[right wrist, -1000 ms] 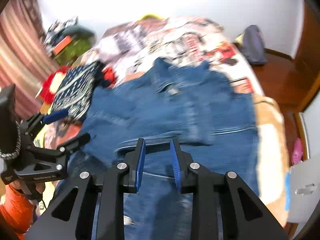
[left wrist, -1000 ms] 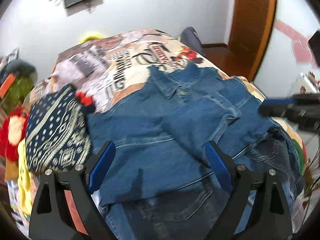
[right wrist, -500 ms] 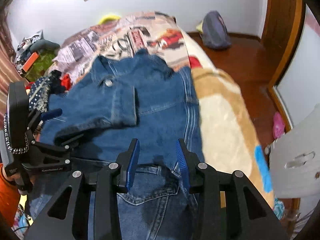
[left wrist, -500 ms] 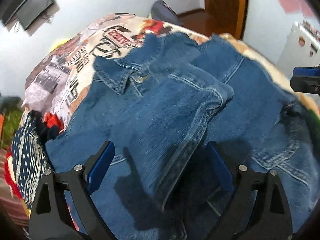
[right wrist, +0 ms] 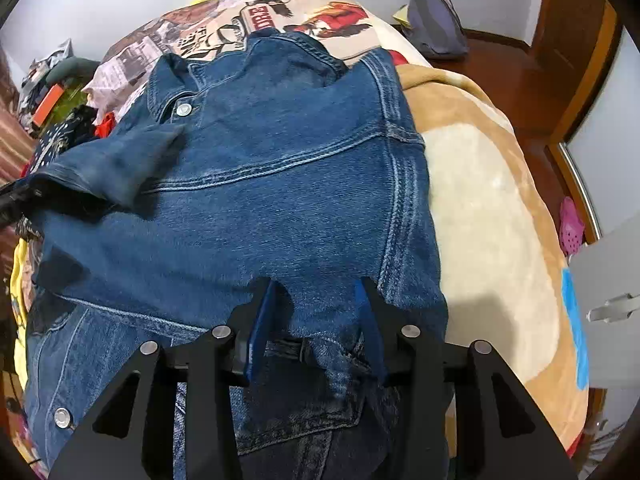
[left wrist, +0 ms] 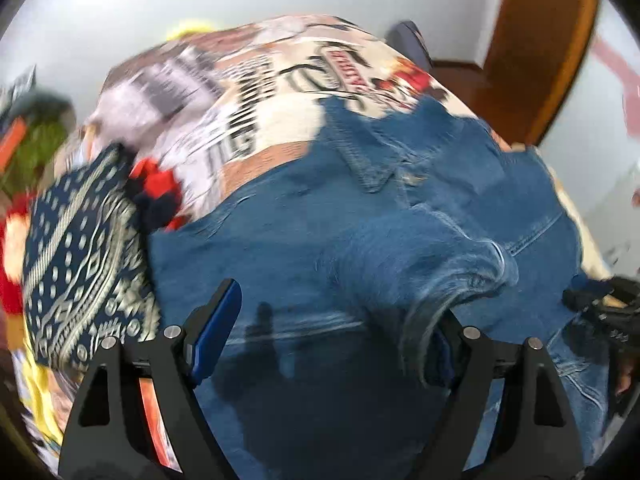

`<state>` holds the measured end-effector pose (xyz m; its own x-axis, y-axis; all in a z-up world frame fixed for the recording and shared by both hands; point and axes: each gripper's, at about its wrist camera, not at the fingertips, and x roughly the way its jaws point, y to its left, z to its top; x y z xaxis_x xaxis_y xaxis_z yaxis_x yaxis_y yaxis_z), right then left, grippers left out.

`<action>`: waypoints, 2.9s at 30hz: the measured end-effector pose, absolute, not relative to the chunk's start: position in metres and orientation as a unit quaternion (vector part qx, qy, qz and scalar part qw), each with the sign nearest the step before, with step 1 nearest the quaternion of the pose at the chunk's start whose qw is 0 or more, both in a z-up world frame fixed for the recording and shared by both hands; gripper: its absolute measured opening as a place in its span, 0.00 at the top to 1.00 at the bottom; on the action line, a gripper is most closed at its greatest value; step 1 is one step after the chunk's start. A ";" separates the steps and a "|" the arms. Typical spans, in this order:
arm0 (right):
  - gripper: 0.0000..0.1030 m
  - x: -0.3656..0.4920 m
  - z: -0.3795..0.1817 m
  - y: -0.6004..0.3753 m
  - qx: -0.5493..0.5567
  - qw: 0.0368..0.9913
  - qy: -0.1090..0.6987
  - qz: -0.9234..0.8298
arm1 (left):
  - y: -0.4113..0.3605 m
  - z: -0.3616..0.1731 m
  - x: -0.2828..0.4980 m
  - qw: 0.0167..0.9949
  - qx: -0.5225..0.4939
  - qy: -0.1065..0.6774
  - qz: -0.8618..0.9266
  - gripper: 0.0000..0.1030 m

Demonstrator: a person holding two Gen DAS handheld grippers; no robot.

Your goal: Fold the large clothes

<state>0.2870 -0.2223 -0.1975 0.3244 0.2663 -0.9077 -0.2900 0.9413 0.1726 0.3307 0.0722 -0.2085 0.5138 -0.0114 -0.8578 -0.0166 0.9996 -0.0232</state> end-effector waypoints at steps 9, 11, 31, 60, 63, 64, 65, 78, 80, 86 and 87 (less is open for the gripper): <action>0.57 0.282 -0.201 -0.214 -0.030 0.821 0.547 0.160 | 0.120 -0.246 0.283 0.836 -0.147 0.528 -0.017 0.19; 0.57 0.281 -0.201 -0.213 -0.032 0.822 0.546 0.159 | 0.121 -0.248 0.273 0.837 -0.153 0.525 -0.015 0.19; 0.57 0.279 -0.203 -0.207 -0.044 0.824 0.544 0.153 | 0.170 -0.243 0.216 0.831 -0.282 0.480 -0.021 0.20; 0.55 0.278 -0.204 -0.203 -0.053 0.826 0.543 0.143 | 0.042 -0.231 0.274 0.869 0.160 0.467 0.013 0.09; 0.55 0.277 -0.204 -0.204 -0.052 0.827 0.541 0.147 | 0.050 -0.240 0.282 0.866 0.166 0.470 0.040 0.08; 0.55 0.276 -0.204 -0.204 -0.052 0.827 0.540 0.148 | 0.057 -0.237 0.282 0.869 0.152 0.469 0.043 0.08; 0.55 0.276 -0.204 -0.204 -0.052 0.827 0.539 0.150 | 0.063 -0.233 0.282 0.872 0.139 0.467 0.052 0.08; 0.55 0.275 -0.205 -0.205 -0.052 0.828 0.537 0.154 | 0.201 -0.230 0.211 0.857 -0.041 0.485 0.167 0.06; 0.55 0.275 -0.205 -0.204 -0.055 0.827 0.539 0.153 | 0.208 -0.234 0.204 0.854 -0.054 0.494 0.158 0.06; 0.54 0.286 -0.193 -0.206 -0.040 0.813 0.559 0.156 | 0.199 -0.202 0.207 0.875 -0.081 0.465 0.107 0.06; 0.54 0.288 -0.189 -0.208 -0.037 0.815 0.556 0.156 | 0.195 -0.196 0.215 0.880 -0.090 0.457 0.092 0.06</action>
<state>0.2875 -0.2078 -0.1887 0.3326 0.2134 -0.9186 -0.2960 0.9485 0.1132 0.2154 0.1946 -0.1958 0.5657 0.0810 -0.8206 -0.2447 0.9668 -0.0733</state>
